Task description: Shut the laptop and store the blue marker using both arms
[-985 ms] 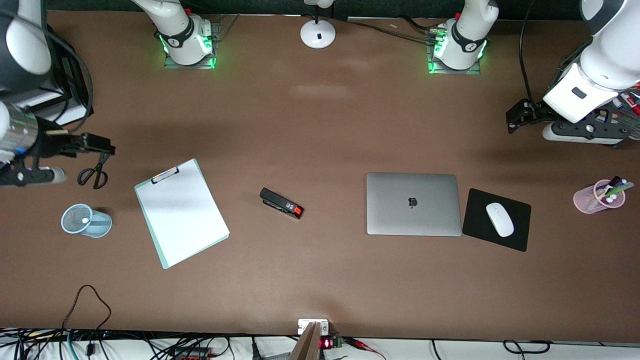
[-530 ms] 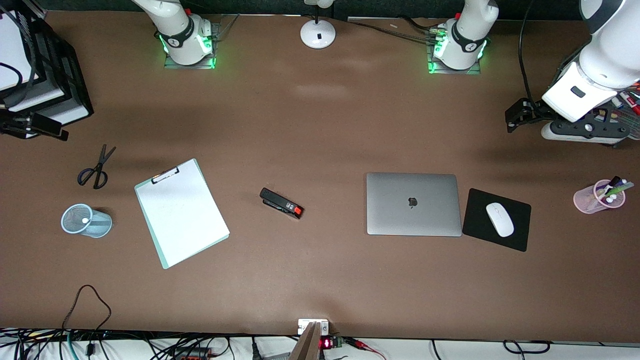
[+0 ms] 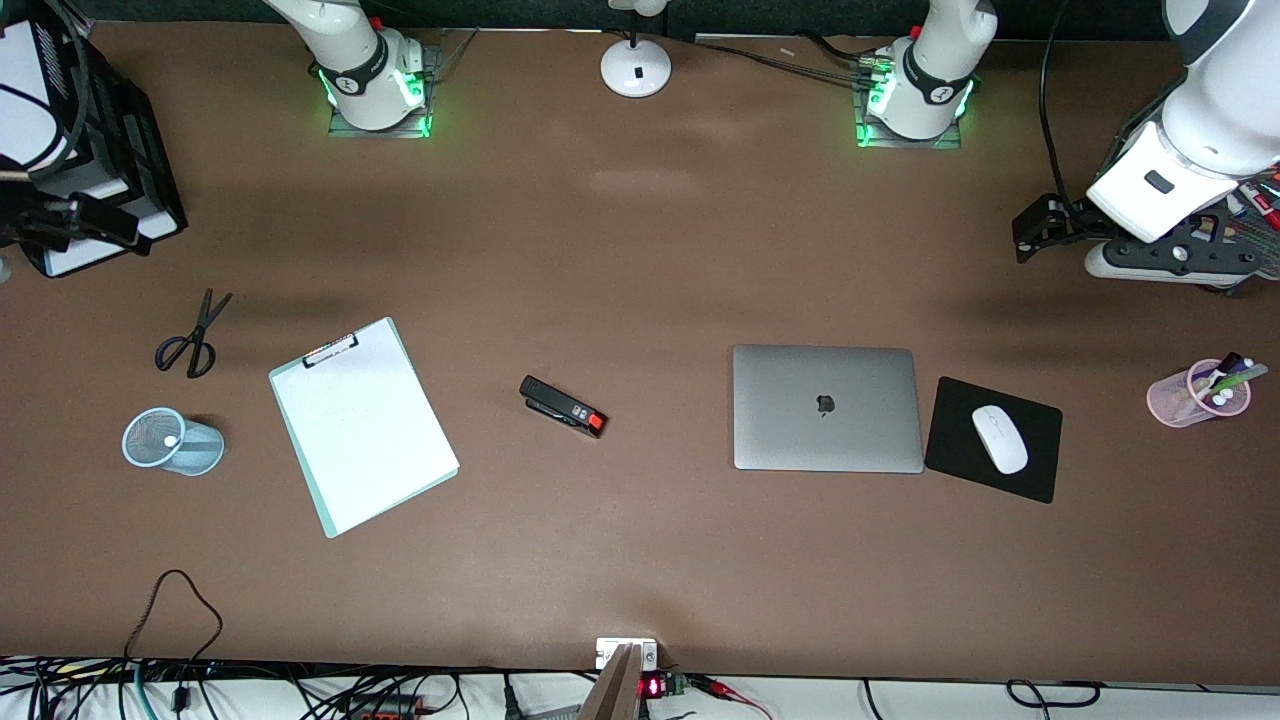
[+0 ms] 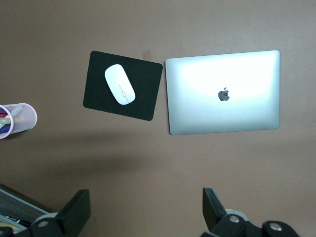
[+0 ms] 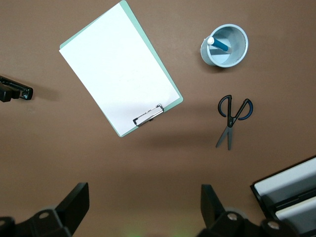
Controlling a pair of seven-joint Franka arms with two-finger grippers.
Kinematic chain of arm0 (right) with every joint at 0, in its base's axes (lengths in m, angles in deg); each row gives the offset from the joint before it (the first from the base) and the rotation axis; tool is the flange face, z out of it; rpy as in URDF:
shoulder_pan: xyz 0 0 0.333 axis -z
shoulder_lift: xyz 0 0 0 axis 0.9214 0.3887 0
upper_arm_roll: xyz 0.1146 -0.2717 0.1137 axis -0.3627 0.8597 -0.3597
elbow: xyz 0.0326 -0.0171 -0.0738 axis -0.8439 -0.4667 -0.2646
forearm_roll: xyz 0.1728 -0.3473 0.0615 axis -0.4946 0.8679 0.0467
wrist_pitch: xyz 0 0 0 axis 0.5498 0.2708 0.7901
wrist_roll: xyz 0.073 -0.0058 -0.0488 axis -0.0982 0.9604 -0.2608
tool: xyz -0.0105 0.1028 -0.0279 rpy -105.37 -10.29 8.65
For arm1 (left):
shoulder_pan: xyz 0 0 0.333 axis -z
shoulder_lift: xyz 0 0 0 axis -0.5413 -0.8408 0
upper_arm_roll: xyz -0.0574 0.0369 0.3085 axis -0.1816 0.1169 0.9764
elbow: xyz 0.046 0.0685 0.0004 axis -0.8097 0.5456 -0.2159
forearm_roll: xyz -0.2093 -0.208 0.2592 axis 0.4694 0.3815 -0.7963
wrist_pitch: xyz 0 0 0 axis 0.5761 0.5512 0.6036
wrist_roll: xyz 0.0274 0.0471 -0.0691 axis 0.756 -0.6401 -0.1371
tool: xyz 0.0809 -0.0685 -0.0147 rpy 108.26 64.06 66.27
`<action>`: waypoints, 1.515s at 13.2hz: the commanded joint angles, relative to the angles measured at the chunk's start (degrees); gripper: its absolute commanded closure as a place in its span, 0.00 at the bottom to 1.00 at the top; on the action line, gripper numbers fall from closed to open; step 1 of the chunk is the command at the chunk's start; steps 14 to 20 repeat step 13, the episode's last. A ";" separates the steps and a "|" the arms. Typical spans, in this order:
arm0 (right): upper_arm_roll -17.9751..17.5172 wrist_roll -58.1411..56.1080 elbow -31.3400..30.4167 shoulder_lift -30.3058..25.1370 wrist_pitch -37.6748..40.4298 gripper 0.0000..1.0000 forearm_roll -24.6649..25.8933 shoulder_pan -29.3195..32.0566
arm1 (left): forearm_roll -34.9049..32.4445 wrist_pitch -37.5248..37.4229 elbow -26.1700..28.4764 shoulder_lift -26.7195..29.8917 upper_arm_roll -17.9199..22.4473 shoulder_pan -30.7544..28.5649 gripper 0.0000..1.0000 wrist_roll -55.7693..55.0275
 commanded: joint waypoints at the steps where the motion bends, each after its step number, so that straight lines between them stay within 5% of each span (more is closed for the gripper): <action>1: -0.37 0.72 -3.04 -3.67 -0.20 0.00 1.01 -0.08 | -1.02 -1.58 -1.87 -0.59 -0.22 0.18 0.00 0.17; 20: -0.72 0.72 -2.52 -4.11 -0.11 0.00 1.10 -0.34 | -1.02 -1.94 -1.87 -0.59 -0.22 0.26 0.00 0.09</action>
